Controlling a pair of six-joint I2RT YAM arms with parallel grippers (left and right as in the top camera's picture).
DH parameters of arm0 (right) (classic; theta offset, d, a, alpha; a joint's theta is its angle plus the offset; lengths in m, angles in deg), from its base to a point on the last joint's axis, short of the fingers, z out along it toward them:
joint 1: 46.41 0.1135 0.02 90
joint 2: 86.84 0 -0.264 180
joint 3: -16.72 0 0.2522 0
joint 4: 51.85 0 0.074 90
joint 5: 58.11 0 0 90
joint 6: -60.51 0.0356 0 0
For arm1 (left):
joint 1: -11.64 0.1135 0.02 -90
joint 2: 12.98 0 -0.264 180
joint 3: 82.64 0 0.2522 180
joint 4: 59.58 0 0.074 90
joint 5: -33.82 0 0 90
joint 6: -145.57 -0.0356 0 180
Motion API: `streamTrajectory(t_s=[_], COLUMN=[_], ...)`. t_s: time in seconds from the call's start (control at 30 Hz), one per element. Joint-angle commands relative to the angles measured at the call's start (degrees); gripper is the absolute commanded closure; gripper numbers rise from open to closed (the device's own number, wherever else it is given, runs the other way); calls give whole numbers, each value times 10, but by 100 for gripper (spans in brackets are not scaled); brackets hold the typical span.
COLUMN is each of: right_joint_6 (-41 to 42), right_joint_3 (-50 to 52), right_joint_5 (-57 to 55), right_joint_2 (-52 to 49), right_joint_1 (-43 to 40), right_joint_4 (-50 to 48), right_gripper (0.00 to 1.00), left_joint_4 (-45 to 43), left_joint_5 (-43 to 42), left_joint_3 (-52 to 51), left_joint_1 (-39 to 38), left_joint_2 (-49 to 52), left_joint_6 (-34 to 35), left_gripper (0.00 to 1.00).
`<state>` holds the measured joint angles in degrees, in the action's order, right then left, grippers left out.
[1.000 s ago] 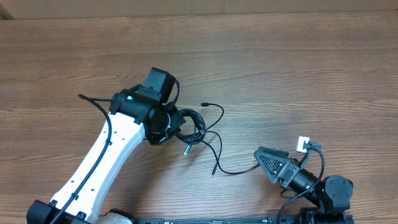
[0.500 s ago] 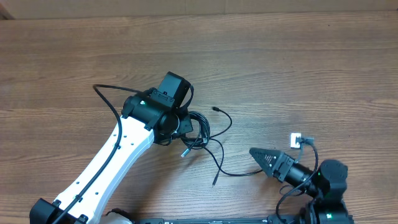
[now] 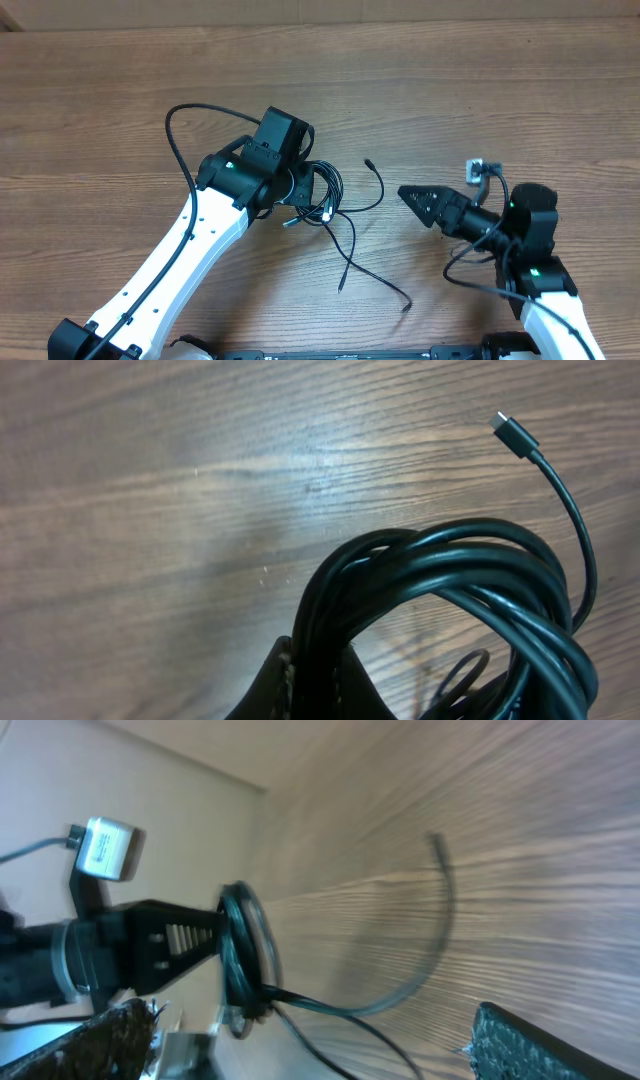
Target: Untangle cables
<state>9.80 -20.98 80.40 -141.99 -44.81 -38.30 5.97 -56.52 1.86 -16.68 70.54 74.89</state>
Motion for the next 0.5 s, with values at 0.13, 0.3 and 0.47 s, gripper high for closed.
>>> streamTrajectory(t_s=[0.13, 0.3, 0.47], right_joint_6=[133, 165, 167], right_joint_3=[-16, -16, -16], right_joint_5=[54, -83, -247], right_joint_2=[-76, -76, -76], right_joint_1=[92, 210, 308], right_joint_4=[-119, -167, -177], right_gripper=[41, 43, 51], left_joint_4=[-32, -28, -16], left_joint_5=[3, 3, 3], left_joint_3=[-2, -2, -2], left_joint_1=[-2, -2, -2], left_joint_2=[-4, -4, -4], left_joint_6=[-68, -62, 17], left_gripper=[96, 96, 96])
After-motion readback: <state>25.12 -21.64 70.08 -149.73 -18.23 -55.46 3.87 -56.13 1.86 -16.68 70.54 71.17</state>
